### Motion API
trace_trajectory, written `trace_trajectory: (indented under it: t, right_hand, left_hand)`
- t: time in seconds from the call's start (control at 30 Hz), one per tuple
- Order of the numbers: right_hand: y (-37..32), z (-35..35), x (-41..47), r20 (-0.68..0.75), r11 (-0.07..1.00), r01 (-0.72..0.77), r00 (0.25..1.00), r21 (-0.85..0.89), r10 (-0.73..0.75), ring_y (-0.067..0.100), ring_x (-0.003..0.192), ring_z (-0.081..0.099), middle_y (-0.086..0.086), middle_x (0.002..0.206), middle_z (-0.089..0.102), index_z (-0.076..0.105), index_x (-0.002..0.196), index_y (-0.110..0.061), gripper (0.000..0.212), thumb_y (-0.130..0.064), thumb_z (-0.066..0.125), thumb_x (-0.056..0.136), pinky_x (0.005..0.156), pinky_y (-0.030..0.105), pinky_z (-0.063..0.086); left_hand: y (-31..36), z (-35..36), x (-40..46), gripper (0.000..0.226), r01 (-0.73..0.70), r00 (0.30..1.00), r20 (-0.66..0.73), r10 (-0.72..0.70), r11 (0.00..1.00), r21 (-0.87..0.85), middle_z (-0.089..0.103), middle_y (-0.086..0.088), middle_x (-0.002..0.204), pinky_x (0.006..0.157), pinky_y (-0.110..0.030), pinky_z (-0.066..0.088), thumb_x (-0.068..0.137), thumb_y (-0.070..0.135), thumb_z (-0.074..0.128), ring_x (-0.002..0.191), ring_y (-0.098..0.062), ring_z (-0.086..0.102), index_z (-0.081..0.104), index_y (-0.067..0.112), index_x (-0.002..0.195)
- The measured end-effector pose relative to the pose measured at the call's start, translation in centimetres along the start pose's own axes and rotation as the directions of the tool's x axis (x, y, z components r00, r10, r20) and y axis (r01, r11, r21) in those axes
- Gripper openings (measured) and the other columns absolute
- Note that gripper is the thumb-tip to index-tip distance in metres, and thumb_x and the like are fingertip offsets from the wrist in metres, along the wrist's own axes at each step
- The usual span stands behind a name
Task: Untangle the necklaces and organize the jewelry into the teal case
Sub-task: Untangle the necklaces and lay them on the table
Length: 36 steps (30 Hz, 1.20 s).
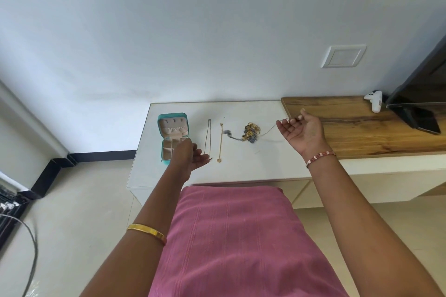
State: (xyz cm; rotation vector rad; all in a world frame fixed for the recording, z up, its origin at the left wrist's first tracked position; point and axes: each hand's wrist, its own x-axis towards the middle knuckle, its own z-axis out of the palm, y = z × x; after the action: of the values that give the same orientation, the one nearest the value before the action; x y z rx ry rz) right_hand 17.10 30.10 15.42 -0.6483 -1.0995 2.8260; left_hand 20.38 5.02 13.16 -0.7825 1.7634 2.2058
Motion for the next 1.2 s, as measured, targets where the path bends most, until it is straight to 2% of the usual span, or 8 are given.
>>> trace_trajectory:
  t: [0.13, 0.3, 0.5, 0.6, 0.7, 0.9, 1.03, 1.2]
  right_hand:
    - [0.4, 0.5, -0.1, 0.093, 0.987, -0.055, 0.993, -0.152, 0.07, 0.01, 0.035, 0.044, -0.004, 0.037, 0.043, 0.041, 0.062, -0.016, 0.038, -0.029, 0.038, 0.098, 0.047, 0.018, 0.049]
    - [1.6, 2.9, -0.8, 0.204, 0.863, 0.0, 0.972, -0.505, 0.119, 0.012, 0.043, 0.052, -0.003, 0.044, 0.052, 0.052, 0.068, -0.012, 0.03, -0.024, 0.048, 0.095, 0.061, 0.03, 0.052]
    - [1.6, 4.8, -2.4, 0.344, 0.375, 0.313, 0.939, -0.873, 0.017, 0.006, 0.041, 0.052, 0.007, 0.058, 0.057, 0.065, 0.07, -0.011, 0.022, -0.015, 0.057, 0.09, 0.067, 0.027, 0.05]
    - [1.4, 5.4, -3.0, 0.374, 0.288, 0.348, 0.927, -0.892, 0.04, 0.008, 0.037, 0.045, 0.001, 0.048, 0.048, 0.067, 0.071, -0.011, 0.019, -0.012, 0.059, 0.088, 0.061, 0.027, 0.052]
    - [1.3, 5.9, -3.5, 0.381, 0.322, 0.335, 0.92, -0.885, 0.091, 0.007, 0.035, 0.036, -0.008, 0.038, 0.039, 0.069, 0.075, -0.011, 0.016, -0.014, 0.06, 0.088, 0.056, 0.026, 0.054]
    - [1.1, 6.5, -4.0, 0.408, 0.484, 0.294, 0.901, -0.824, 0.147, 0.009, 0.039, 0.034, -0.008, 0.041, 0.035, 0.066, 0.074, -0.011, 0.02, -0.02, 0.059, 0.09, 0.052, 0.023, 0.049]
    - [0.7, 5.9, -3.1, 0.288, 0.853, -0.029, 0.935, -0.521, 0.208, 0.01, 0.034, 0.032, -0.004, 0.036, 0.03, 0.05, 0.064, -0.012, 0.03, -0.022, 0.052, 0.092, 0.052, 0.026, 0.053]
    - [0.8, 3.9, -1.6, 0.213, 0.932, -0.134, 0.954, -0.337, 0.214, 0.01, 0.032, 0.03, -0.005, 0.035, 0.03, 0.04, 0.061, -0.016, 0.035, -0.027, 0.046, 0.094, 0.046, 0.017, 0.045]
  left_hand:
    - [-0.3, 0.2, -0.1, 0.027, 0.004, 0.999, 0.037, -0.004, 1.0, 0.001, 0.04, -0.008, 0.063, 0.069, -0.037, 0.05, 0.09, 0.003, 0.026, 0.064, -0.025, 0.052, 0.042, 0.009, 0.07]
    - [-0.8, 2.3, -1.0, 0.025, -0.026, 0.988, 0.155, 0.016, 0.998, 0.06, 0.049, -0.009, 0.066, 0.067, -0.033, 0.049, 0.092, 0.005, 0.032, 0.064, -0.023, 0.056, 0.048, 0.008, 0.074]
    - [-1.2, 4.7, -1.7, 0.018, -0.278, 0.935, 0.294, 0.198, 0.924, 0.261, 0.062, -0.006, 0.094, 0.08, -0.029, 0.046, 0.091, 0.007, 0.049, 0.088, -0.018, 0.058, 0.06, 0.011, 0.104]
    - [-1.3, 5.4, -1.7, 0.037, -0.455, 0.874, 0.349, 0.338, 0.823, 0.341, 0.056, 0.002, 0.114, 0.098, -0.028, 0.04, 0.09, 0.009, 0.053, 0.111, -0.013, 0.053, 0.052, 0.014, 0.127]
    - [-1.2, 5.6, -1.8, 0.028, -0.538, 0.827, 0.399, 0.396, 0.763, 0.358, 0.061, 0.003, 0.114, 0.1, -0.027, 0.038, 0.092, 0.014, 0.053, 0.113, -0.011, 0.053, 0.059, 0.015, 0.119]
    - [-0.7, 4.6, -2.0, 0.025, -0.429, 0.878, 0.323, 0.355, 0.881, 0.198, 0.056, 0.007, 0.048, 0.084, -0.028, 0.048, 0.094, 0.009, 0.045, 0.068, -0.016, 0.066, 0.062, 0.015, 0.076]
    - [-0.5, 3.0, -1.4, 0.026, -0.227, 0.947, 0.22, 0.235, 0.972, -0.063, 0.043, -0.005, 0.05, 0.064, -0.027, 0.054, 0.091, 0.003, 0.043, 0.049, -0.019, 0.055, 0.054, 0.006, 0.067]
    - [-0.3, 1.9, -1.1, 0.036, -0.118, 0.967, 0.203, 0.157, 0.974, -0.194, 0.046, -0.003, 0.05, 0.07, -0.034, 0.048, 0.091, 0.008, 0.036, 0.055, -0.022, 0.059, 0.036, 0.013, 0.055]
